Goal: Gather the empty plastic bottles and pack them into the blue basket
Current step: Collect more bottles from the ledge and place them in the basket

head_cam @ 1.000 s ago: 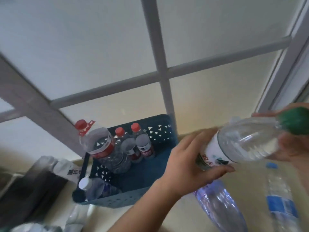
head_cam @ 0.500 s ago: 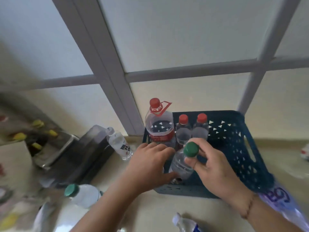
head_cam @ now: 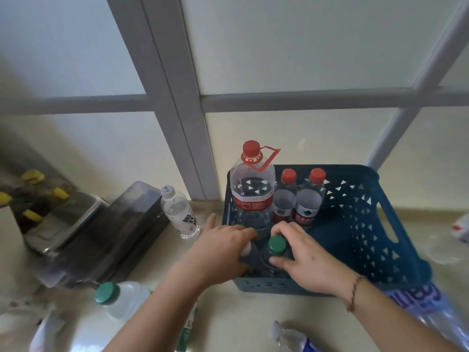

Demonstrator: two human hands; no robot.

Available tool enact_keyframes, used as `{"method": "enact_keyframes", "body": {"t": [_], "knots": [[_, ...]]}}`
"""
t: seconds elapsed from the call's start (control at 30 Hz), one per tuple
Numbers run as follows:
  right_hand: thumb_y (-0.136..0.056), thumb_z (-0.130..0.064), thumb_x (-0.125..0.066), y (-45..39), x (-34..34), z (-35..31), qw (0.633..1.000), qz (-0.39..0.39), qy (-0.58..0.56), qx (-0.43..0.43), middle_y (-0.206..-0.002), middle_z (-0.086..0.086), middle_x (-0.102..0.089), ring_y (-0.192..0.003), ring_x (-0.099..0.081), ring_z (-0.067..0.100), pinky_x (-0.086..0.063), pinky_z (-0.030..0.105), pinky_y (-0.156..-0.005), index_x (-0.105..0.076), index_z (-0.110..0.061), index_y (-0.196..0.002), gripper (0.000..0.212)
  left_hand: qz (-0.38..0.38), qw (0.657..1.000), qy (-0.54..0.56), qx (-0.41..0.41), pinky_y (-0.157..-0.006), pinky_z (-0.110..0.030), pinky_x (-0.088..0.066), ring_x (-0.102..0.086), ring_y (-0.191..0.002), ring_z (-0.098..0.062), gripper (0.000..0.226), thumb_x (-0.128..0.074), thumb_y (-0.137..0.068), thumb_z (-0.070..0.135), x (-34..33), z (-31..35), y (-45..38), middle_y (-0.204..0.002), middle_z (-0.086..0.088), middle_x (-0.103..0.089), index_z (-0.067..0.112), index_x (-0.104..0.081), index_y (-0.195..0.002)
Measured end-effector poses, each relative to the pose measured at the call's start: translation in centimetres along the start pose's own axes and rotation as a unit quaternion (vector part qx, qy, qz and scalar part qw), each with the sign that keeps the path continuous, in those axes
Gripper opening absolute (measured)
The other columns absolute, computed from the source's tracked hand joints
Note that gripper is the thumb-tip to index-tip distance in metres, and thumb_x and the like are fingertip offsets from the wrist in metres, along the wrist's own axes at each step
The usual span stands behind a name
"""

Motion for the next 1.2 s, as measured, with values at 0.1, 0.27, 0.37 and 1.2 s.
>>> {"method": "enact_keyframes", "body": {"t": [0.1,0.27,0.37,1.2], "knots": [[-0.088,-0.030,-0.068,0.1,0.1,0.0,1.000,-0.016,0.012,-0.022,-0.101,-0.016,-0.041,-0.084,-0.046,0.001,-0.036,0.018,-0.067,-0.041,-0.030,-0.100,0.029,0.008,1.000,-0.002,-0.013,-0.120,-0.050,-0.007,-0.058,-0.122,-0.020,0.046,-0.073,-0.083,0.043,0.4,0.1,-0.4,-0.125,0.009,-0.066,0.032,-0.055,-0.124],[-0.087,-0.035,-0.069,0.5,0.0,0.0,0.999,-0.017,0.015,-0.042,-0.098,-0.012,-0.053,-0.080,-0.053,0.005,-0.039,0.018,-0.064,-0.043,-0.030,-0.108,0.033,0.039,0.999,0.016,-0.012,-0.118,-0.041,-0.017,-0.059,-0.115,-0.020,0.040,-0.075,-0.082,0.039,0.9,-0.1,-1.2,-0.120,0.008,-0.066,0.027,-0.058,-0.117],[-0.089,-0.031,-0.068,0.7,-0.1,-0.2,0.999,-0.013,0.014,-0.034,-0.089,-0.010,-0.058,-0.069,-0.057,0.006,-0.042,0.018,-0.061,-0.044,-0.029,-0.107,0.030,0.046,0.999,0.022,-0.003,-0.114,-0.041,-0.030,-0.061,-0.108,-0.022,0.037,-0.075,-0.081,0.037,1.0,-0.4,-1.9,-0.114,0.006,-0.067,0.026,-0.058,-0.111],[-0.086,-0.023,-0.071,-1.8,-3.8,-3.3,0.999,-0.019,-0.035,0.017,-0.119,-0.005,-0.063,-0.107,-0.061,0.014,-0.053,0.032,-0.092,-0.049,-0.031,-0.119,0.040,0.242,0.949,0.203,-0.002,-0.085,-0.035,-0.052,-0.065,-0.091,-0.019,0.026,-0.059,-0.099,0.026,1.8,-2.1,-2.1,-0.103,-0.002,-0.073,0.021,-0.067,-0.123]]}}
Point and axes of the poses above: each hand's wrist, its own y-axis away from the middle knuckle, its own x-axis out of the back of the hand, z = x × y, the point moved 3 cm from there along -y, towards the middle knuckle
